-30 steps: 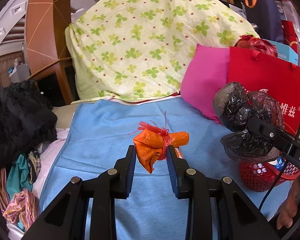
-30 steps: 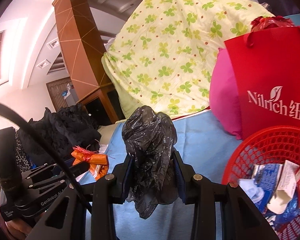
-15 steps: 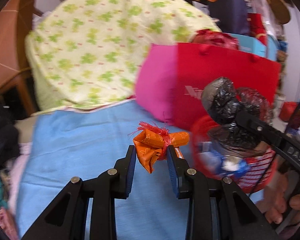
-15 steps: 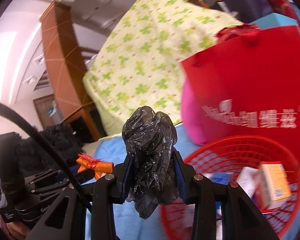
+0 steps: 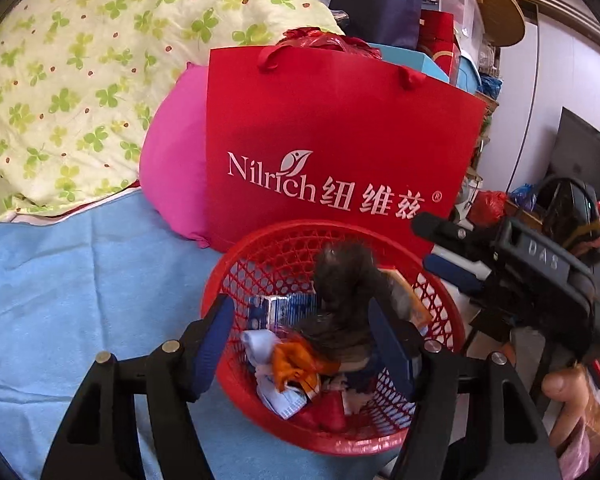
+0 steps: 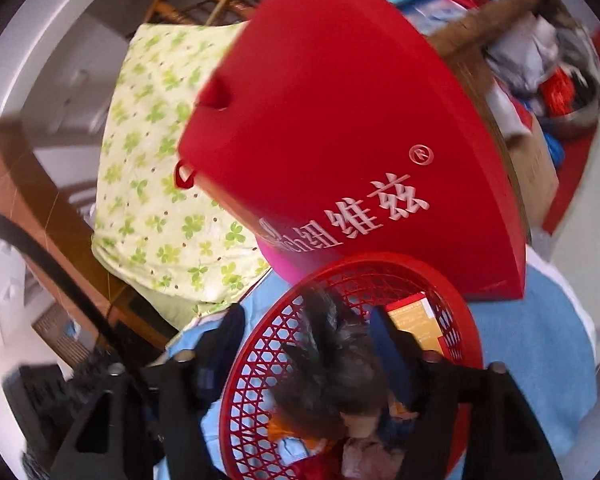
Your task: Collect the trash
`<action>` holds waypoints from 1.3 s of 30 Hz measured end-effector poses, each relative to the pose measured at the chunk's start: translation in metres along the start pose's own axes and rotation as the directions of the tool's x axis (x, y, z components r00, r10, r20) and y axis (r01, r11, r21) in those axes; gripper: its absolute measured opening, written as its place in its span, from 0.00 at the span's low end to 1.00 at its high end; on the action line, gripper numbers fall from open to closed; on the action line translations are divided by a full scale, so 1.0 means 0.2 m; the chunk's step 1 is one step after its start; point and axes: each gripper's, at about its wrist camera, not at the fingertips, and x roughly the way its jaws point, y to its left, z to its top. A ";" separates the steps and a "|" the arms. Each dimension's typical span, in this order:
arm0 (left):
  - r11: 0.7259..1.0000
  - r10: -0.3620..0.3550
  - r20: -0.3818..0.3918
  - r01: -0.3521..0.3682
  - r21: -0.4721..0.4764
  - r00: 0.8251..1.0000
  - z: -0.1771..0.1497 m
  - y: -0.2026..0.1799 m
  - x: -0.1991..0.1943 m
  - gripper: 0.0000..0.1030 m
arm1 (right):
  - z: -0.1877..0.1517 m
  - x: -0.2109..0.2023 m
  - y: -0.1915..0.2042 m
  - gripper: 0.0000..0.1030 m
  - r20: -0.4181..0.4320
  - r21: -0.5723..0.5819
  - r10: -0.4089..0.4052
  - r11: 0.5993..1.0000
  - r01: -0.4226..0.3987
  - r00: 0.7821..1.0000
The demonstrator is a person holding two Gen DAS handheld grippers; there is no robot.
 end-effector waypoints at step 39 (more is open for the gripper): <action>0.728 0.683 0.115 -0.656 -0.199 0.722 -0.37 0.56 -1.41 0.92 | -0.95 -0.44 1.41 0.70 -0.010 -0.678 -0.122 0.730 0.083 0.993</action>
